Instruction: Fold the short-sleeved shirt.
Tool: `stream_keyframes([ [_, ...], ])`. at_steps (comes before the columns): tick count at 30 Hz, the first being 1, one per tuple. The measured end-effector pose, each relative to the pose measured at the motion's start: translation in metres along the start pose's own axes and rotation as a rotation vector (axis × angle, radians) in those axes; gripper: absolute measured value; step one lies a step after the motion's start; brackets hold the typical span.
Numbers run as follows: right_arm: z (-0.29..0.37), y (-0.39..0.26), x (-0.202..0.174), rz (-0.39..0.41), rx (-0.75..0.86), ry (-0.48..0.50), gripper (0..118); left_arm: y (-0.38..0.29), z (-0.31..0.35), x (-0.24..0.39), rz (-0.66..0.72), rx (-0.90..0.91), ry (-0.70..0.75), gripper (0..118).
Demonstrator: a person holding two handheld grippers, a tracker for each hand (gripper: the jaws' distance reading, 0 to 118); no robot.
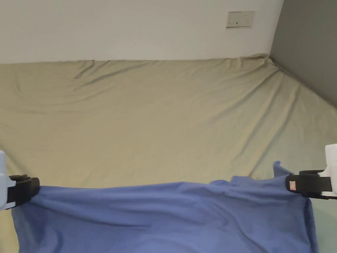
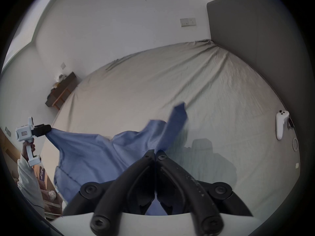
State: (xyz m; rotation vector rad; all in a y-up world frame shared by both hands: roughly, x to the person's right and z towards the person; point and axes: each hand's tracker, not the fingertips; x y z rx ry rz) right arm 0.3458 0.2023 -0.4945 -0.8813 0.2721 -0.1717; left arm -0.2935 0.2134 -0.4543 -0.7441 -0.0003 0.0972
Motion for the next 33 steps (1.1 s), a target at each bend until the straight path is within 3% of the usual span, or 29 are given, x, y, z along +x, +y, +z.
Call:
stream_keyframes([
  [9,0.103,-0.12,-0.009,-0.05,-0.012,0.035,2,-0.1,0.11,-0.007,-0.005,-0.041,0.028,2],
  [16,0.097,-0.205,0.01,-0.206,-0.137,0.005,2,-0.178,0.106,-0.028,0.089,-0.164,0.021,2],
  [19,0.086,-0.216,0.01,-0.193,-0.146,-0.014,5,-0.194,0.099,-0.013,0.094,-0.188,0.02,4],
  [20,0.085,-0.216,0.01,-0.191,-0.14,-0.024,18,-0.197,0.097,-0.014,0.101,-0.191,0.018,14],
  [21,0.087,-0.212,0.009,-0.183,-0.131,-0.051,41,-0.199,0.097,-0.015,0.121,-0.192,0.026,34],
  [22,0.089,-0.208,0.007,-0.164,-0.113,-0.125,79,-0.199,0.098,-0.017,0.129,-0.191,0.042,69],
  [23,0.092,-0.204,0.003,-0.127,-0.096,-0.182,90,-0.194,0.101,-0.024,0.131,-0.188,0.069,83],
  [24,0.099,-0.198,-0.001,-0.075,-0.086,-0.215,84,-0.193,0.107,-0.028,0.142,-0.164,0.075,90],
  [27,0.117,-0.18,-0.023,0.047,0.01,-0.214,53,-0.187,0.128,-0.033,0.229,-0.079,0.072,92],
  [28,0.12,-0.176,-0.033,0.06,0.059,-0.206,31,-0.187,0.133,-0.035,0.266,-0.066,0.067,88],
  [29,0.12,-0.173,-0.042,0.054,0.092,-0.194,14,-0.188,0.136,-0.036,0.293,-0.061,0.059,76],
  [30,0.117,-0.17,-0.054,0.036,0.124,-0.185,4,-0.191,0.14,-0.036,0.313,-0.043,0.043,50],
  [31,0.113,-0.169,-0.065,0.01,0.149,-0.15,1,-0.196,0.141,-0.045,0.318,-0.028,0.035,9],
  [33,0.097,-0.17,-0.089,0.011,0.13,-0.052,1,-0.205,0.139,-0.046,0.347,-0.039,0.046,0],
])
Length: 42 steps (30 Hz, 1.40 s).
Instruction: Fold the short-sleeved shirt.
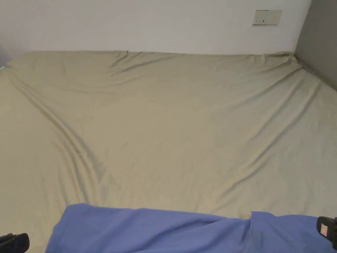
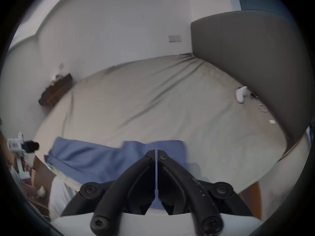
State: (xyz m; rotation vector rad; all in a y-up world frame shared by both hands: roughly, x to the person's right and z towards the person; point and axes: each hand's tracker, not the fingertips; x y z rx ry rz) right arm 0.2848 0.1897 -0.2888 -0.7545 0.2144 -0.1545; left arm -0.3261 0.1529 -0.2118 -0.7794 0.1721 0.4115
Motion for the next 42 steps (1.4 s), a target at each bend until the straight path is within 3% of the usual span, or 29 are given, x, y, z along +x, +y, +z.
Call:
stream_keyframes([
  [4,-0.03,-0.013,-0.062,0.156,-0.059,0.133,1,-0.018,-0.007,-0.016,0.026,-0.034,0.014,0],
  [8,-0.056,-0.025,-0.108,0.214,-0.116,0.281,1,-0.023,-0.012,-0.03,0.076,-0.049,-0.028,2],
  [9,-0.061,-0.028,-0.119,0.228,-0.131,0.298,1,-0.023,-0.015,-0.031,0.081,-0.054,-0.03,14],
  [10,-0.066,-0.029,-0.128,0.248,-0.141,0.307,1,-0.022,-0.015,-0.026,0.092,-0.058,-0.04,44],
  [11,-0.072,-0.032,-0.135,0.261,-0.147,0.317,1,-0.022,-0.02,-0.026,0.1,-0.072,-0.053,65],
  [12,-0.077,-0.033,-0.14,0.267,-0.156,0.326,1,-0.022,-0.025,-0.026,0.111,-0.084,-0.078,77],
  [13,-0.081,-0.034,-0.146,0.269,-0.159,0.333,1,-0.023,-0.031,-0.027,0.125,-0.089,-0.12,83],
  [18,-0.089,-0.037,-0.158,0.336,-0.202,0.368,1,-0.027,-0.077,-0.049,0.279,-0.17,-0.215,86],
  [19,-0.091,-0.037,-0.158,0.337,-0.202,0.367,1,-0.03,-0.087,-0.059,0.324,-0.133,-0.266,85],
  [20,-0.092,-0.037,-0.159,0.336,-0.204,0.365,1,-0.028,-0.086,-0.062,0.367,-0.057,-0.321,76],
  [21,-0.093,-0.036,-0.156,0.329,-0.208,0.363,1,-0.025,-0.094,-0.065,0.456,-0.127,-0.366,47],
  [22,-0.095,-0.036,-0.154,0.319,-0.209,0.359,1,-0.026,-0.104,-0.065,0.526,-0.209,-0.406,6],
  [24,-0.096,-0.036,-0.154,0.313,-0.214,0.354,1,-0.042,-0.128,-0.061,0.519,-0.278,-0.338,5],
  [25,-0.097,-0.036,-0.152,0.313,-0.219,0.346,1,-0.043,-0.124,-0.071,0.505,-0.174,-0.417,5],
  [28,-0.096,-0.036,-0.143,0.317,-0.223,0.323,1,-0.033,-0.128,-0.089,0.536,-0.234,-0.395,5],
  [33,-0.091,-0.033,-0.124,0.279,-0.212,0.293,1,-0.01,-0.103,-0.058,0.346,-0.198,-0.272,5],
  [38,-0.078,-0.033,-0.095,0.218,-0.181,0.267,1,0.028,-0.05,0.035,0.143,-0.089,-0.325,5],
  [42,-0.063,-0.036,-0.063,0.158,-0.154,0.219,1,0.04,-0.022,0.13,-0.148,-0.06,-0.398,5],
])
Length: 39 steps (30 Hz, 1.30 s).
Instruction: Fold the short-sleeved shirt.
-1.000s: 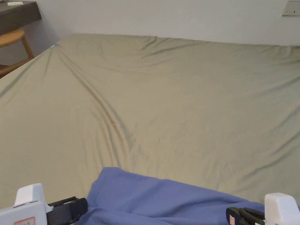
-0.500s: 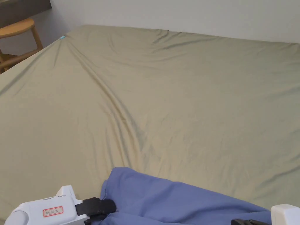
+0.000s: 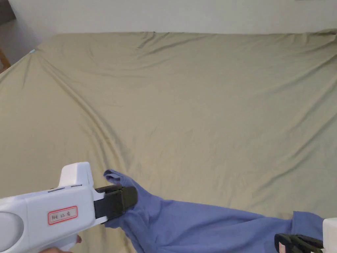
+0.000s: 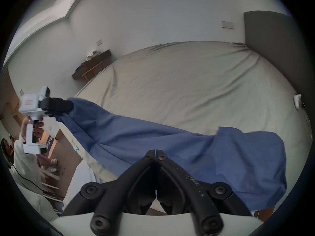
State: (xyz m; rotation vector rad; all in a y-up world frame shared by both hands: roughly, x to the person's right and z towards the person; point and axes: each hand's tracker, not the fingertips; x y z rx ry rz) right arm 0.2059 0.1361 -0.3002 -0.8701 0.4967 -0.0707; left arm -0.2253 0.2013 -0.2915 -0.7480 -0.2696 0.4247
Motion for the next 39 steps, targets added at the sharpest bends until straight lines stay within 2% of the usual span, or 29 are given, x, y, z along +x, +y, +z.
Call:
stream_keyframes([
  [5,0.029,-0.018,0.035,-0.114,0.047,-0.081,1,-0.019,-0.067,0.093,-0.138,-0.169,-0.195,5],
  [9,0.054,-0.032,0.062,-0.211,0.092,-0.151,1,-0.057,-0.141,0.136,-0.186,-0.323,-0.241,5],
  [10,0.06,-0.035,0.067,-0.224,0.099,-0.156,1,-0.065,-0.157,0.142,-0.168,-0.365,-0.239,12],
  [11,0.065,-0.038,0.071,-0.236,0.101,-0.168,1,-0.073,-0.171,0.146,-0.169,-0.39,-0.233,30],
  [12,0.069,-0.041,0.074,-0.245,0.104,-0.183,1,-0.08,-0.181,0.145,-0.166,-0.41,-0.22,59],
  [13,0.073,-0.044,0.076,-0.249,0.108,-0.196,1,-0.085,-0.188,0.147,-0.158,-0.433,-0.194,99],
  [14,0.076,-0.047,0.08,-0.256,0.11,-0.21,1,-0.089,-0.194,0.148,-0.172,-0.449,-0.177,114],
  [15,0.079,-0.049,0.082,-0.265,0.113,-0.223,1,-0.091,-0.196,0.149,-0.189,-0.443,-0.159,114],
  [17,0.083,-0.053,0.085,-0.286,0.118,-0.232,1,-0.085,-0.189,0.138,-0.191,-0.399,-0.138,105],
  [21,0.083,-0.056,0.088,-0.31,0.122,-0.239,1,-0.054,-0.147,0.124,-0.085,-0.294,-0.157,102],
  [22,0.083,-0.056,0.09,-0.312,0.125,-0.236,1,-0.047,-0.138,0.118,-0.051,-0.257,-0.173,94],
  [23,0.082,-0.057,0.089,-0.314,0.127,-0.231,1,-0.044,-0.131,0.111,-0.017,-0.225,-0.184,79],
  [24,0.08,-0.056,0.087,-0.315,0.126,-0.225,1,-0.042,-0.123,0.099,0.014,-0.211,-0.169,53],
  [25,0.078,-0.055,0.086,-0.312,0.123,-0.218,1,-0.042,-0.124,0.093,0.019,-0.217,-0.138,13],
  [26,0.077,-0.054,0.085,-0.305,0.119,-0.213,1,-0.044,-0.128,0.089,0.015,-0.222,-0.106,1],
  [28,0.074,-0.052,0.08,-0.287,0.113,-0.21,1,-0.054,-0.136,0.083,-0.013,-0.274,-0.042,0],
  [32,0.075,-0.05,0.075,-0.271,0.117,-0.192,1,-0.085,-0.169,0.095,0.016,-0.422,-0.159,0],
  [37,0.08,-0.051,0.076,-0.284,0.113,-0.201,1,-0.125,-0.185,0.141,-0.166,-0.534,-0.183,0],
  [39,0.084,-0.052,0.077,-0.302,0.122,-0.197,1,-0.119,-0.182,0.143,-0.149,-0.509,-0.188,0],
])
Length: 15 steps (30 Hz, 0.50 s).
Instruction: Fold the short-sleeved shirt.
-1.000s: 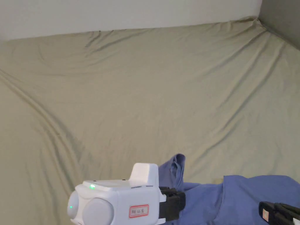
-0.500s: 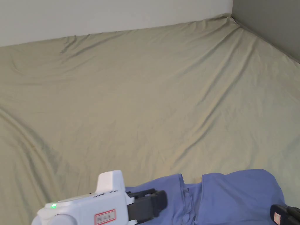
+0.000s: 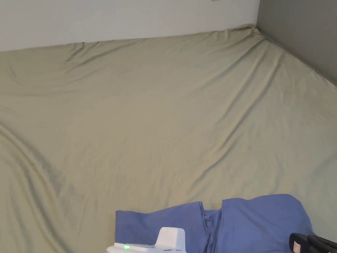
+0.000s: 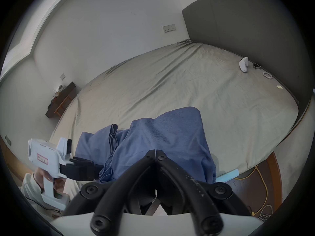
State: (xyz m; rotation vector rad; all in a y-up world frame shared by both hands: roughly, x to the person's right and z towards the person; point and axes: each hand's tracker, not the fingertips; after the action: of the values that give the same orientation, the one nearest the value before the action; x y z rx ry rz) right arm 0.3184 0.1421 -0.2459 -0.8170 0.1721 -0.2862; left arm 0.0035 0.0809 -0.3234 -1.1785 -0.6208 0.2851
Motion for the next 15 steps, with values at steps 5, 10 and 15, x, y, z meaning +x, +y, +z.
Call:
stream_keyframes([
  [5,0.001,0.003,-0.006,0.032,-0.013,-0.036,1,0.005,0.035,-0.023,0.069,0.071,-0.131,33],
  [10,-0.004,0.008,-0.019,0.039,-0.023,-0.034,1,-0.02,0.096,-0.08,0.122,0.173,-0.086,98],
  [15,-0.019,0.012,-0.037,0.068,-0.056,-0.02,1,-0.05,0.124,-0.146,0.326,0.237,-0.051,107],
])
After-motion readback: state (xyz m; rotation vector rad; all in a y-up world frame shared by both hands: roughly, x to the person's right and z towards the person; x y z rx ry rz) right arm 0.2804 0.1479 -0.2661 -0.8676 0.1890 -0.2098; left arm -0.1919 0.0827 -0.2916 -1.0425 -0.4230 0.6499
